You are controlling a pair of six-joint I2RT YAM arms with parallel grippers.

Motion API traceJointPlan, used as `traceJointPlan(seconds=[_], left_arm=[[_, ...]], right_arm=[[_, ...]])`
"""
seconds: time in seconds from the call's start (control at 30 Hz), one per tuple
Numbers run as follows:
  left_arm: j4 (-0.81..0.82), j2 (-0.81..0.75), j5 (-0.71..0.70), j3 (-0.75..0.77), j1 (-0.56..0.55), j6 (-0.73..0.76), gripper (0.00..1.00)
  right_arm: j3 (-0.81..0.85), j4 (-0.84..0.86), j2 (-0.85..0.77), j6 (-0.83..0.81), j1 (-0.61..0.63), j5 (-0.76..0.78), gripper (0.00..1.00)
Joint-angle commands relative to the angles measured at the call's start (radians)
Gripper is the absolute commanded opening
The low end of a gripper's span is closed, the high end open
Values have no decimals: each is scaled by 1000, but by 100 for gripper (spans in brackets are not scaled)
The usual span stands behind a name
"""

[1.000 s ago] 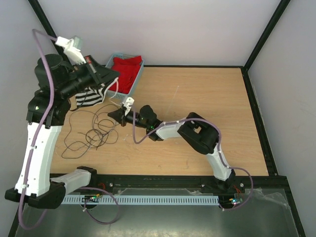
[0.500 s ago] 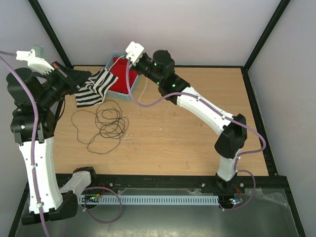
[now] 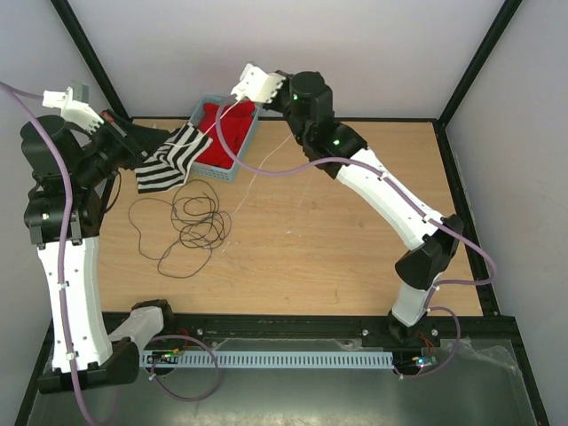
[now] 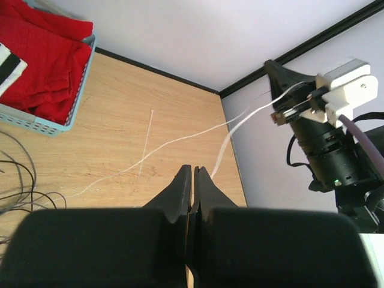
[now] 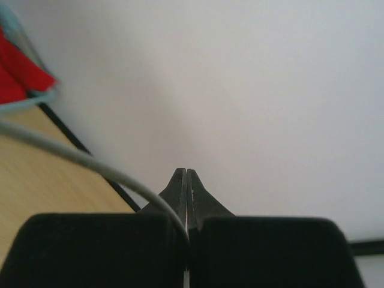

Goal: Zip-tie the wires
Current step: Pick up the cable at the center of the board.

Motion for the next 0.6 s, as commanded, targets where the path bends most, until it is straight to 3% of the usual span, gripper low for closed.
traceJointPlan(seconds=[0.0,0.17,0.27,0.37,0.47,0.57], left_arm=[[16,24,37,27,6,-41,0],[19,53,50,77,6,-57,0],[22,68,64,101,4,-69,0],[26,79,74,108,-2,-77,0],[33,88,62,91,-40,-74,0],[39,104,19,59,-138,-53,0]], right_arm=[[98,7,-45,-173,-27,183,0],[220,120,-18,-401,-27,239,0],[178,271,-38,-607,-27,296,0],[126,329,-68,-691,-34,340,0],[-13,329,-152,-697,-63,358,0],[-268,343,-265,-615,-118,345,0]])
